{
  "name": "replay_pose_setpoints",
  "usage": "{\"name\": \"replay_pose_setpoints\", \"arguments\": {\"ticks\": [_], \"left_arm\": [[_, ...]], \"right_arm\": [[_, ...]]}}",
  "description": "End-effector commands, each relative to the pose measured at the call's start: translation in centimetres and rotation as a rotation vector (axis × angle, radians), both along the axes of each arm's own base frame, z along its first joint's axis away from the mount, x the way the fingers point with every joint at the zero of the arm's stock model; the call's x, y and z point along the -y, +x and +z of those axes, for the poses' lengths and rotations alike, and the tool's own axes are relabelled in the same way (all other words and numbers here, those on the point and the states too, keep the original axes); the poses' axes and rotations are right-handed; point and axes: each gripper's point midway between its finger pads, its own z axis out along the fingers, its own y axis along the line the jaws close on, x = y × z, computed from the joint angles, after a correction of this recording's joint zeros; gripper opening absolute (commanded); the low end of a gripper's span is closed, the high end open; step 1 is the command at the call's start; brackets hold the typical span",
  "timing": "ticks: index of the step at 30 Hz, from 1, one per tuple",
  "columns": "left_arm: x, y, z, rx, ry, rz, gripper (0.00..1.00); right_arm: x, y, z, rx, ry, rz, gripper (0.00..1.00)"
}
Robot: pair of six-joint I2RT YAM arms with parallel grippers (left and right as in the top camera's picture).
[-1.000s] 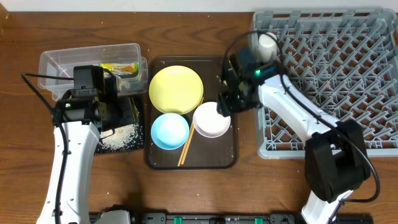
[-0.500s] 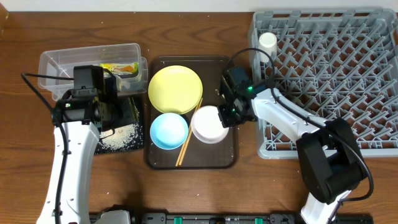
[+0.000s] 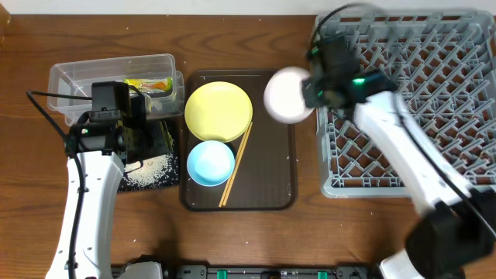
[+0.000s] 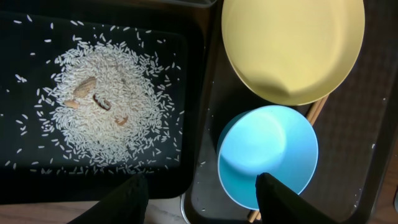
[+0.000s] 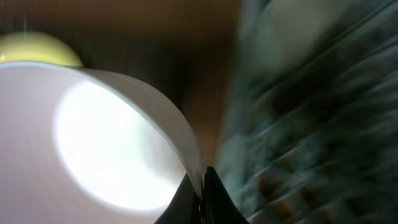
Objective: Sort waste into correct bins and load items into the dishwasher rack
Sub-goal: 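Carry the pink bowl to the rack and set it in the back row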
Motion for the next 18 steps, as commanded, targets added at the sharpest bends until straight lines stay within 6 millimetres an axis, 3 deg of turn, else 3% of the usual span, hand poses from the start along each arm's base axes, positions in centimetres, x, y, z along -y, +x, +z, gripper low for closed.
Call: {"name": "replay_pose_setpoints", "arguments": {"ticks": [1, 8, 12, 18], "left_arm": [[-0.2, -0.3, -0.3, -0.011, 0.007, 0.009, 0.59], [-0.2, -0.2, -0.3, -0.006, 0.008, 0.009, 0.59], [-0.2, -0.2, -0.3, -0.007, 0.008, 0.009, 0.59], [-0.2, -0.2, -0.3, -0.007, 0.008, 0.009, 0.59]], "right_arm": [[5.5, 2.1, 5.6, 0.201, -0.16, -0.11, 0.01], [13.0, 6.0, 10.3, 0.413, -0.388, -0.224, 0.01], [17.6, 7.7, 11.4, 0.474, -0.52, -0.354, 0.01], [22.6, 9.3, 11.0, 0.49, -0.729, -0.523, 0.01]]}}
